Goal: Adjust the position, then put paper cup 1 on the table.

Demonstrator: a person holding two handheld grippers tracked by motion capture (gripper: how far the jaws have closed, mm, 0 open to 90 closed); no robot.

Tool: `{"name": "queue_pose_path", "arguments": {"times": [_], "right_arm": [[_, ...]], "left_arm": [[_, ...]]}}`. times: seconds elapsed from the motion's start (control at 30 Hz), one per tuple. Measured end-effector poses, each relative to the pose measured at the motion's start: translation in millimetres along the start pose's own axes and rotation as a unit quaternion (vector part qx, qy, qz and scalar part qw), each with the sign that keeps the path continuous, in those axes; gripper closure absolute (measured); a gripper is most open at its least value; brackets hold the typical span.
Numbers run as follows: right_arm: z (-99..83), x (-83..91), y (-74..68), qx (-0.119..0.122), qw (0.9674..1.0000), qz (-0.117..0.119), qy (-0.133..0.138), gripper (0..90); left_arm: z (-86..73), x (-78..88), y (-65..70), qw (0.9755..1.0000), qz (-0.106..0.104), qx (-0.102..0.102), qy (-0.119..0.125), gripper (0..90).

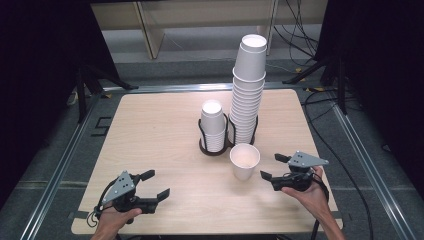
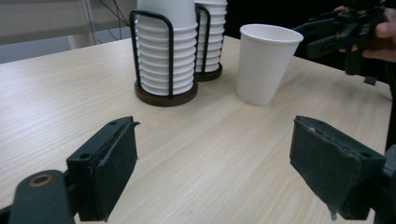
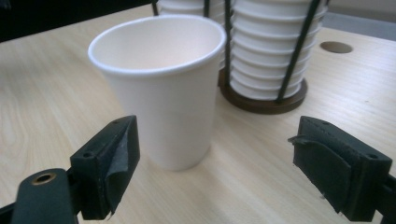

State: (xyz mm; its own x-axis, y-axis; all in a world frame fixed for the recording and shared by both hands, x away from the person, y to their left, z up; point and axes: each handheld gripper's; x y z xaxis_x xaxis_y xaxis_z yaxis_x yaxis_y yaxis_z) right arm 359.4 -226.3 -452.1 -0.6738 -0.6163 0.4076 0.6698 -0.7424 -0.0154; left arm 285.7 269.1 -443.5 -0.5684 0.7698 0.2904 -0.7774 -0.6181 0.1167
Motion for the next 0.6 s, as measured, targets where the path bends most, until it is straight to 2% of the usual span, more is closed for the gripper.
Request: {"name": "queue_pose_path", "arguments": {"times": [0.03,0.07,0.1,0.13,0.17,0.2,0.23,0.27,0.3,0.43,0.5,0.57,0.6], "right_arm": [[0.5,1.5,-0.7,-0.011,0.9999,0.007,-0.004,15.3],[1.6,2.2,0.6,-0.006,1.0,-0.002,0.006,15.3],[2.9,4.1,0.1,-0.016,0.9998,-0.007,0.002,15.3],[4.1,4.6,0.2,-0.016,0.9998,-0.006,0.008,15.2],[6.0,7.1,-2.0,-0.031,0.9995,-0.006,-0.007,15.3],[7.3,5.3,-0.6,-0.02,0.9997,-0.012,0.008,15.3],[8.7,5.2,-0.3,-0.02,0.9996,-0.016,0.013,15.4],[10.4,5.5,-0.2,-0.024,0.9995,-0.02,0.006,15.3],[11.7,6.1,-0.6,-0.028,0.9995,-0.014,0.001,15.4],[19.5,7.6,1.1,-0.03,0.9993,-0.019,0.016,15.4],[25.2,10.2,0.7,-0.039,0.9988,-0.023,0.017,15.3],[32.8,11.3,4.1,-0.022,0.9992,-0.027,0.021,15.2],[36.1,11.9,3.2,-0.037,0.9987,-0.027,0.023,15.3]], "left_arm": [[-0.8,-1.5,-1.0,1.0,0.002,0.002,0.007,14.7],[-0.9,-0.9,-1.2,0.9999,0.012,-0.002,0.0,14.7],[-1.3,-1.4,-1.6,0.9999,0.014,-0.006,0.001,14.6],[-0.6,0.1,-1.4,0.9997,0.019,-0.007,-0.01,14.7],[-0.6,-0.4,-1.1,0.9998,0.018,-0.005,-0.008,14.7],[-0.9,-1.5,-0.8,0.9999,0.016,-0.004,-0.002,14.7],[-1.3,-2.4,-1.1,0.9999,0.011,-0.005,0.001,14.7],[-1.4,-2.7,-0.9,0.9999,0.011,-0.004,0.0,14.7],[-1.1,-1.8,-0.5,0.9999,0.014,-0.005,-0.009,14.7],[-0.9,-1.5,-0.9,0.9998,0.016,-0.006,-0.014,14.7],[-0.9,-1.4,-1.1,0.9998,0.016,-0.005,-0.014,14.6],[-1.4,-1.6,-1.3,0.9998,0.016,-0.005,-0.015,14.7],[-1.6,-1.7,-1.3,0.9998,0.015,-0.004,-0.016,14.6]]}}
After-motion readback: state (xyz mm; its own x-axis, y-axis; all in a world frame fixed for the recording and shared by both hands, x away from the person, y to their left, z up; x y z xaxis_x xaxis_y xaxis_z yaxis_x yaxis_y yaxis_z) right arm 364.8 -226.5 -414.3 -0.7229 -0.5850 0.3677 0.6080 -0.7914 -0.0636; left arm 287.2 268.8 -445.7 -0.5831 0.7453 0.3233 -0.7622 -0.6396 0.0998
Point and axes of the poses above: each handheld gripper's, and its own axes: x roughly backward along the jaws, z roughly out of its top, y roughly to its right, and after that the axes turned 6 degrees about -z, right-handed
